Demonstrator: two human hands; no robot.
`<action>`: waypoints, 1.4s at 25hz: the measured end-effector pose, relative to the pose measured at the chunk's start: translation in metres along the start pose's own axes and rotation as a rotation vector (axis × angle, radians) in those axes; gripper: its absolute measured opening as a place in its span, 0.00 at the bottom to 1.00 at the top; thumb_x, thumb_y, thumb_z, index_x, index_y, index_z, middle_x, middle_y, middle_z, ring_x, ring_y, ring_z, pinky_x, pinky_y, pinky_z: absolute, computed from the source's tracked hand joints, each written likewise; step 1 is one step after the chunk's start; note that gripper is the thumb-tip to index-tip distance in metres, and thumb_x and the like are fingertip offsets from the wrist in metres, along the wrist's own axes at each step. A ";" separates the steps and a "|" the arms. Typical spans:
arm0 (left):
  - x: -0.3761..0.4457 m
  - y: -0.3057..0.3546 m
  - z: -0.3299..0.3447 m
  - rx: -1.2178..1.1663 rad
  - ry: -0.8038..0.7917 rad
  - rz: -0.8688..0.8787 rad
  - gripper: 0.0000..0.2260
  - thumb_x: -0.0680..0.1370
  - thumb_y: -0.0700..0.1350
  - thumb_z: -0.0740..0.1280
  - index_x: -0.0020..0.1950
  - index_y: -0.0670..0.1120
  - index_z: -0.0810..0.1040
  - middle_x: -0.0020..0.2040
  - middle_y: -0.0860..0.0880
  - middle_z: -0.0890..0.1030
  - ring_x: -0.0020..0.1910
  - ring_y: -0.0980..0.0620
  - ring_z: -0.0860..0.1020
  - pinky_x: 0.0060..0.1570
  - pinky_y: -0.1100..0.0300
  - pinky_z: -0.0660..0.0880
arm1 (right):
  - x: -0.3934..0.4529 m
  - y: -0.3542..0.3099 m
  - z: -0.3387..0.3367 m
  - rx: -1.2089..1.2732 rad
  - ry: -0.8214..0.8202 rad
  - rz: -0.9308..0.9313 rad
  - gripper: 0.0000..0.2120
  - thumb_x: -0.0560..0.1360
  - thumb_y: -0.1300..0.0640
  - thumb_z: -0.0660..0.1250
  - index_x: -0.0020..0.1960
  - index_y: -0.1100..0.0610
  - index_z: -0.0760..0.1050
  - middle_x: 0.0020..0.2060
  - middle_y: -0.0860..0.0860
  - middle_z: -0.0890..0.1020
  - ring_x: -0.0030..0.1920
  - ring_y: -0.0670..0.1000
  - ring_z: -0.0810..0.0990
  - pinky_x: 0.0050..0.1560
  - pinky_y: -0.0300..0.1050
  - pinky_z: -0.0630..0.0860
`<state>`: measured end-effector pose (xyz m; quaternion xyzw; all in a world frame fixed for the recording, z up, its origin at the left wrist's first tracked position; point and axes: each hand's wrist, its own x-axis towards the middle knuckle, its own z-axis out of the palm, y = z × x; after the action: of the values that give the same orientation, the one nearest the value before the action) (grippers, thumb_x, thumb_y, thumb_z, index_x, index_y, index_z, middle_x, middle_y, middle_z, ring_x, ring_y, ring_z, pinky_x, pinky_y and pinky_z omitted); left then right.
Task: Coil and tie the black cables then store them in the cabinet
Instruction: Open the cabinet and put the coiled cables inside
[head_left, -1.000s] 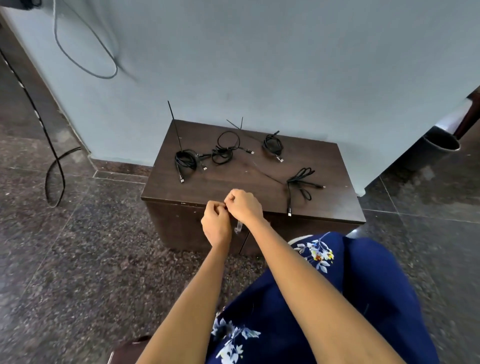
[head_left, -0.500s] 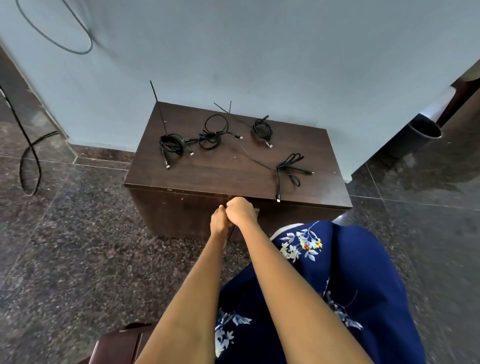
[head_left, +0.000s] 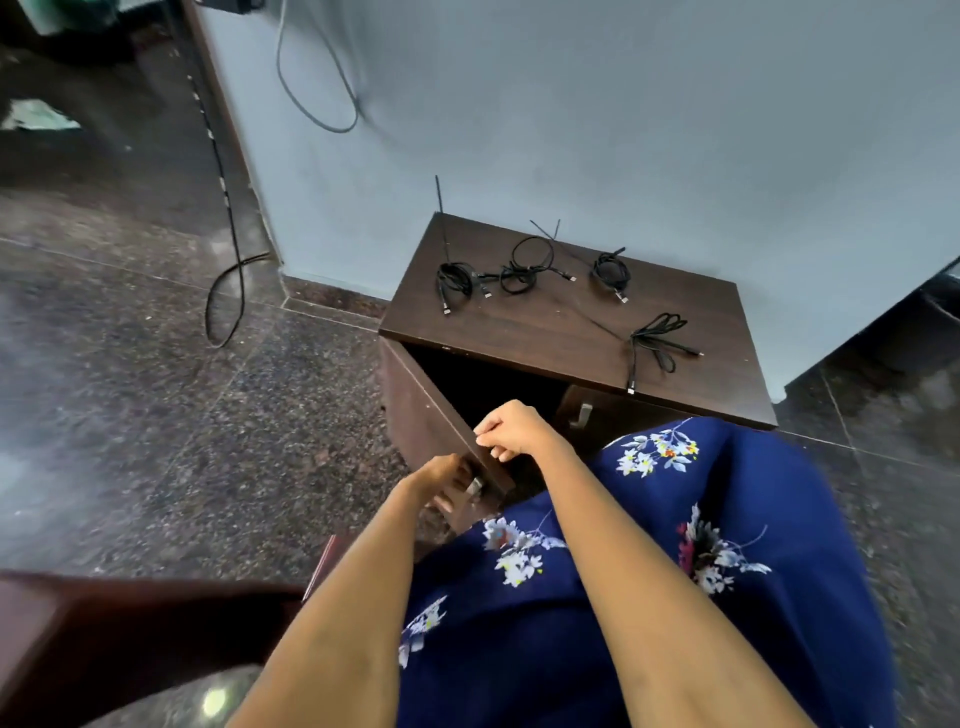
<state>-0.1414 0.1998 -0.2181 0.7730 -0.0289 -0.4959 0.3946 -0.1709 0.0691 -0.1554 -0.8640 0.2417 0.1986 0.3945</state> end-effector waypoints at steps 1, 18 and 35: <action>-0.008 -0.008 -0.008 0.023 0.003 -0.015 0.14 0.80 0.40 0.51 0.54 0.40 0.75 0.44 0.45 0.76 0.37 0.48 0.75 0.22 0.60 0.73 | -0.002 -0.005 0.008 0.036 -0.068 0.001 0.11 0.75 0.65 0.68 0.57 0.63 0.80 0.39 0.55 0.82 0.33 0.47 0.79 0.39 0.39 0.80; -0.059 -0.050 -0.066 0.645 0.775 0.172 0.25 0.82 0.48 0.52 0.77 0.42 0.51 0.76 0.39 0.55 0.75 0.40 0.56 0.70 0.43 0.59 | 0.002 -0.063 0.078 -0.409 0.007 -0.379 0.22 0.79 0.54 0.60 0.73 0.53 0.65 0.69 0.54 0.71 0.68 0.56 0.70 0.63 0.53 0.71; -0.028 0.004 -0.065 0.736 0.854 0.374 0.23 0.83 0.50 0.47 0.77 0.46 0.53 0.78 0.46 0.53 0.78 0.47 0.49 0.75 0.46 0.46 | 0.022 -0.062 0.056 -0.106 0.381 -0.440 0.19 0.82 0.54 0.54 0.72 0.52 0.66 0.70 0.52 0.69 0.69 0.54 0.65 0.65 0.49 0.68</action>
<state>-0.1029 0.2465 -0.1822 0.9719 -0.1736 -0.0205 0.1579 -0.1260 0.1422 -0.1645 -0.9368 0.1077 -0.0449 0.3298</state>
